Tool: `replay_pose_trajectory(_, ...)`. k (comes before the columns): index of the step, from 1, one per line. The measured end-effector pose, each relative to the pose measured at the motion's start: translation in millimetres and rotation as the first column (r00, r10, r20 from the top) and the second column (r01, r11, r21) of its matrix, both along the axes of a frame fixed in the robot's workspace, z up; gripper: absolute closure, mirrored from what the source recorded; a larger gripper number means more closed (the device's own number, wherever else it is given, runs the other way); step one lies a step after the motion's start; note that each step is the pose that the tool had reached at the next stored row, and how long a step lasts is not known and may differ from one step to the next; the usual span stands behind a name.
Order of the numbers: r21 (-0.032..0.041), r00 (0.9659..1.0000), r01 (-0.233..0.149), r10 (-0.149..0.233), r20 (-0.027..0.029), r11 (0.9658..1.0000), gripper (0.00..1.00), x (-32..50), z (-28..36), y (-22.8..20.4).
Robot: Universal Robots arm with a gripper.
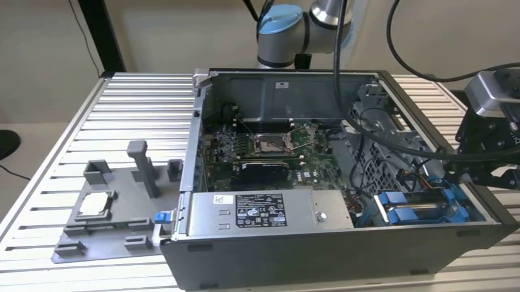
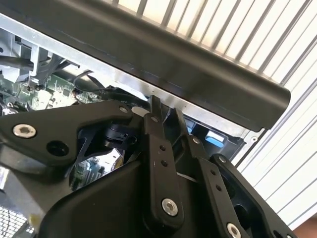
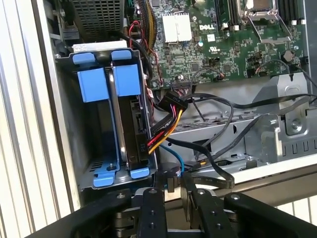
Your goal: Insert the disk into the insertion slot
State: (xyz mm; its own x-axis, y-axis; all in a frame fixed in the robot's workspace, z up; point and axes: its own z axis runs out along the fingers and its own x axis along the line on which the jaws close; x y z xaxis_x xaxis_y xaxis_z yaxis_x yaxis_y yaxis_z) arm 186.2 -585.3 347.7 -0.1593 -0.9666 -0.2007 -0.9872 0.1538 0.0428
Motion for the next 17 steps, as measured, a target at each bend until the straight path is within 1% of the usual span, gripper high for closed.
replay_pose_trajectory(1,0.0001,1.0,0.0,0.0,0.0,1.0,0.0,0.0,0.0,0.0)
replay_pose_trajectory(2,0.0001,1.0,0.0,0.0,0.0,1.0,1.0,0.0,0.0,0.0)
replay_pose_trajectory(5,0.0004,1.0,0.0,0.0,0.0,1.0,1.0,0.0,0.2,0.0)
replay_pose_trajectory(7,0.0013,1.0,0.0,0.0,-0.0001,1.0,1.0,0.0,3.0,0.0)
replay_pose_trajectory(9,0.0022,1.0,0.0,0.0,-0.0003,1.0,1.0,-1.2,10.6,0.0)
replay_pose_trajectory(11,0.0025,1.0,0.0,0.0,-0.0003,1.0,1.0,-4.3,18.3,0.0)
replay_pose_trajectory(13,0.0026,1.0,0.0,0.0,-0.0002,1.0,1.0,-10.9,20.5,0.0)
replay_pose_trajectory(16,0.002,1.0,0.0,0.0,0.0,1.0,1.0,-24.4,21.6,0.0)
replay_pose_trajectory(17,0.0007,1.0,0.0,0.0,0.0004,1.0,1.0,-28.9,21.8,0.0)
